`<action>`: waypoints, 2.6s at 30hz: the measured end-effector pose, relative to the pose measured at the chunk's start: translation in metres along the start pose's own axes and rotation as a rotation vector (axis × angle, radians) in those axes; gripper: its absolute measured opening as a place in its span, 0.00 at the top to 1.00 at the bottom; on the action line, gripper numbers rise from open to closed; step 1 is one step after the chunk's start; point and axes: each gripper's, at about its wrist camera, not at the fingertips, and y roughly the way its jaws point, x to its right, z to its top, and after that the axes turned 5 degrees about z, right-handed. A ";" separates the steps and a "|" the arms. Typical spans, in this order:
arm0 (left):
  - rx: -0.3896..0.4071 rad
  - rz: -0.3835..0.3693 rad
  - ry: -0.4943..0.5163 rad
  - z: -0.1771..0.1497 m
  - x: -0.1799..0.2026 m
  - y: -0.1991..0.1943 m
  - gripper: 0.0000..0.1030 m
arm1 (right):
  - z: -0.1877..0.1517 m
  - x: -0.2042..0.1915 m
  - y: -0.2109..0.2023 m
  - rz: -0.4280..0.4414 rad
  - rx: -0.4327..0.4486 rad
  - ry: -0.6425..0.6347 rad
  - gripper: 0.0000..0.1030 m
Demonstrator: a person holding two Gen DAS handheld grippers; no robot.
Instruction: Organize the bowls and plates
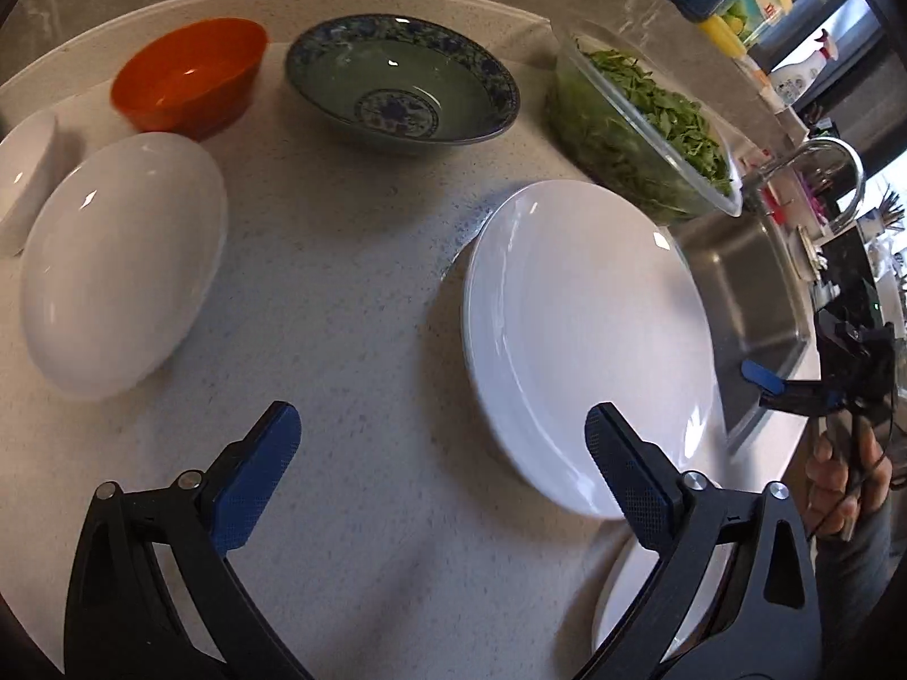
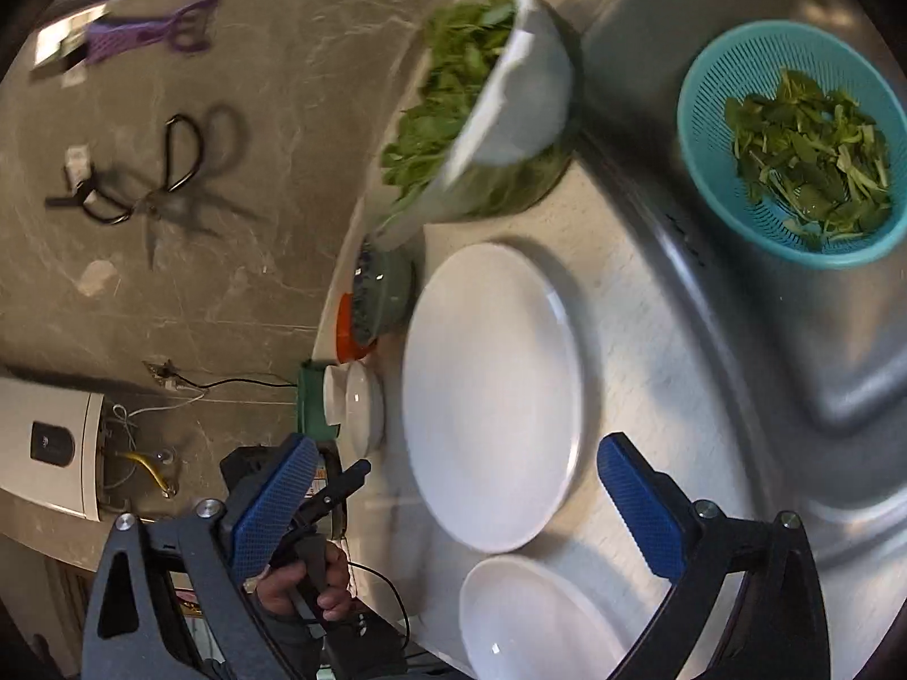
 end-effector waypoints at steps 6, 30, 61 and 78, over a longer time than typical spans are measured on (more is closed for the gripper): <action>-0.071 -0.018 -0.004 0.016 0.006 0.035 0.33 | 0.027 0.025 0.030 0.055 -0.117 0.018 0.26; -0.150 -0.129 -0.051 0.043 0.002 0.065 0.81 | 0.047 0.071 0.041 0.093 -0.196 0.045 0.94; -0.126 -0.198 -0.065 0.037 0.002 0.068 0.85 | 0.047 0.073 0.048 0.114 -0.291 0.025 0.93; -0.117 -0.170 -0.044 0.035 0.011 0.068 0.86 | 0.047 0.061 0.050 0.034 -0.273 -0.032 0.93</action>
